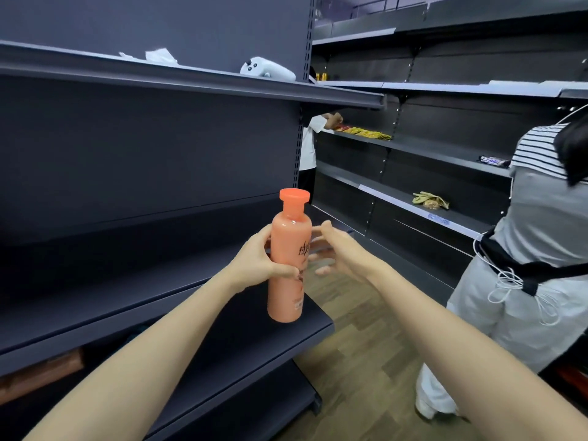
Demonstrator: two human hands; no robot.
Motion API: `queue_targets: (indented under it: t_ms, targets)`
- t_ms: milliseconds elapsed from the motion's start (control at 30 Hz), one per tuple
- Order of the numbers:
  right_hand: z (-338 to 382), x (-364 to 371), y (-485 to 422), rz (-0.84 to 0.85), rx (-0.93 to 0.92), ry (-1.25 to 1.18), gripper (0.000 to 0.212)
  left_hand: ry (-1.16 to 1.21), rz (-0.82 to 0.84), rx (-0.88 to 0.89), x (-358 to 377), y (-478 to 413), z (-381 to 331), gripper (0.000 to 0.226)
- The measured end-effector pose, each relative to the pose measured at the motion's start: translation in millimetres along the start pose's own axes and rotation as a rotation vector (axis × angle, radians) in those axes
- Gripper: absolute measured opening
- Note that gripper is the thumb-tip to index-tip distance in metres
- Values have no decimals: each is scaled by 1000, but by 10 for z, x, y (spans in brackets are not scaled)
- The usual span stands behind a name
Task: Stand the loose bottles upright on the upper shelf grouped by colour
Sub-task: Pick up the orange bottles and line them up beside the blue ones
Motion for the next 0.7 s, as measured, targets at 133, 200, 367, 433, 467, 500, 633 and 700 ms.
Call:
queue_targets:
  t_ms: [133, 200, 367, 433, 467, 500, 633, 700]
  targets:
    - [-167, 186, 76, 192, 6, 238, 79, 62, 27, 39, -72, -45, -134, 62]
    - [-184, 298, 91, 204, -34, 289, 71, 77, 40, 49, -98, -62, -182, 62]
    - [-68, 483, 155, 169, -187, 219, 47, 81, 78, 75, -139, -55, -286, 62]
    - [-13, 516, 167, 126, -226, 211, 49, 74, 84, 72, -177, -35, -310, 60]
    - [10, 521, 162, 101, -242, 201, 50, 77, 81, 69, -203, -20, -317, 60]
    - [38, 524, 154, 78, -255, 188, 51, 85, 77, 64, -233, -5, -322, 60]
    - [128, 592, 126, 44, -276, 155, 51, 119, 76, 16, -331, 63, -338, 72]
    - [165, 636, 116, 35, -275, 146, 50, 123, 63, 8, -375, 88, -351, 75]
Point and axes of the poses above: each hand's wrist, its own y-axis away from the middle knuckle, its own x-axis out of the palm, z = x × y, the point moved 9 cm from there along -y, towards the middle knuckle, and after that the axes turned 13 degrees about x, right-handed, at the moved point
